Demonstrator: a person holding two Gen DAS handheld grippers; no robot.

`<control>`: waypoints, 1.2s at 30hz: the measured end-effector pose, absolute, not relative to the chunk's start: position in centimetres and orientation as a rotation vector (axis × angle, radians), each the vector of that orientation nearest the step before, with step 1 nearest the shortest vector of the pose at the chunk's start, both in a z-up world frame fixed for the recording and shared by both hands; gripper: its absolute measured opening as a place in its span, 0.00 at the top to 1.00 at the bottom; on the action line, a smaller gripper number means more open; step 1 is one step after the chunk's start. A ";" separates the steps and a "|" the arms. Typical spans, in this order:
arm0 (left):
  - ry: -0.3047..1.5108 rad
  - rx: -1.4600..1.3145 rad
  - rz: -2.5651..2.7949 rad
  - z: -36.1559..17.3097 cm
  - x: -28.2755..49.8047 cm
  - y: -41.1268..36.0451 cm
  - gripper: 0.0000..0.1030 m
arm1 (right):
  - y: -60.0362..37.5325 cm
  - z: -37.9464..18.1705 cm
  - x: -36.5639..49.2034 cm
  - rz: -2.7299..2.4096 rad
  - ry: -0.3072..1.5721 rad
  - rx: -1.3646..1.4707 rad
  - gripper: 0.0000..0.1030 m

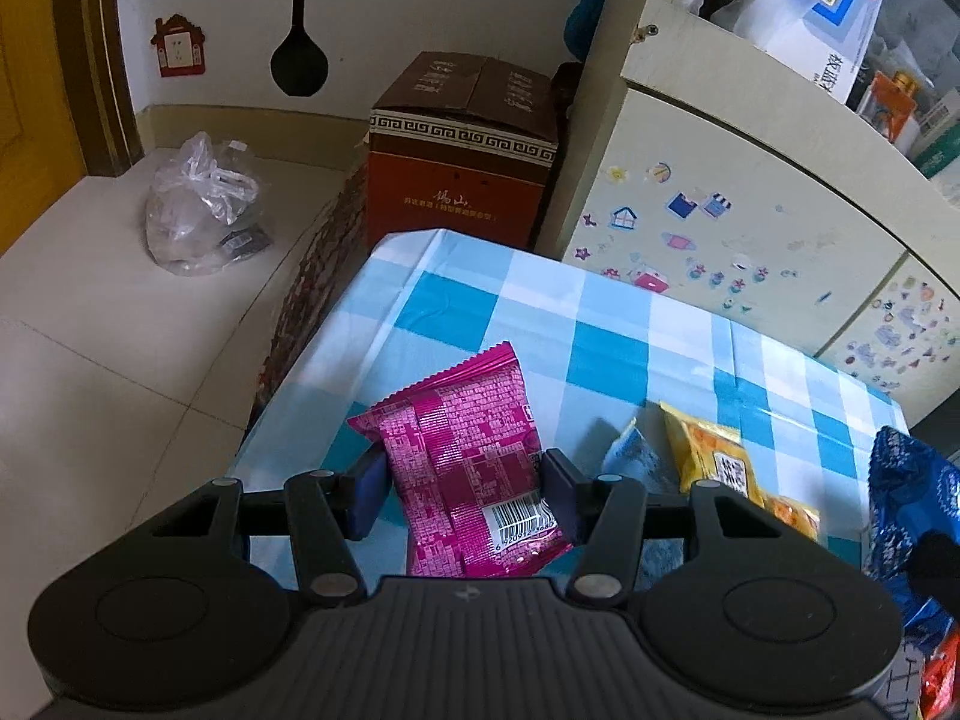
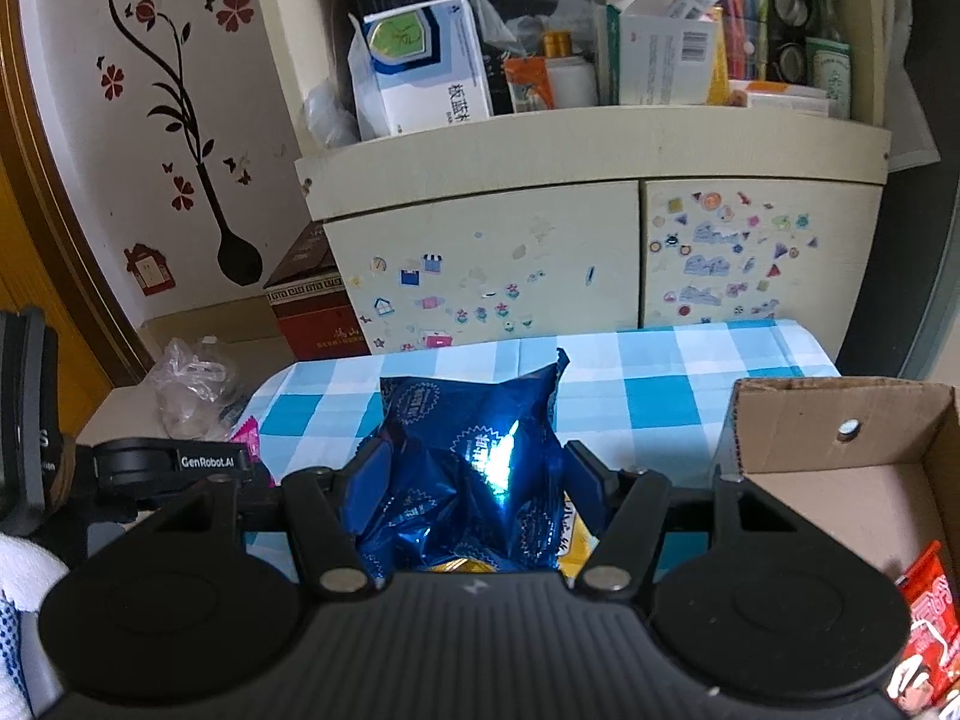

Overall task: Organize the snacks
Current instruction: 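Lift the dark blue and pink bags and carry both toward the box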

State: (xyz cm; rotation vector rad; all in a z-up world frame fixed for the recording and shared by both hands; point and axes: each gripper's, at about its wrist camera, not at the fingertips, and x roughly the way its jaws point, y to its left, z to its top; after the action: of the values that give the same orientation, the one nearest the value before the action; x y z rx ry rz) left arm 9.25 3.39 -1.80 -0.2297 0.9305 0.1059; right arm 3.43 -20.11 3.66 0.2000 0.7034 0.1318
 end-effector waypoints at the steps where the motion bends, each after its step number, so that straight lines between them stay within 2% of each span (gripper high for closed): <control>1: 0.931 -0.228 0.104 -1.8 8.9 3.3 0.42 | -20.2 3.8 3.2 0.131 0.702 0.196 0.38; 17: 0.912 -0.148 0.066 -1.7 4.0 1.2 0.42 | -21.8 5.0 -0.5 0.131 0.694 0.208 0.38; 36: 0.876 -0.079 -0.009 1.0 1.9 -3.8 0.42 | -27.1 6.4 -2.5 0.010 0.670 0.322 0.38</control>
State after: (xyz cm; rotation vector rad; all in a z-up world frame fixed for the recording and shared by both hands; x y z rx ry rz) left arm 1.87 -3.83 0.99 -0.0793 0.8761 -0.0093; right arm -2.48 -27.12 6.44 0.3221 0.6698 0.0096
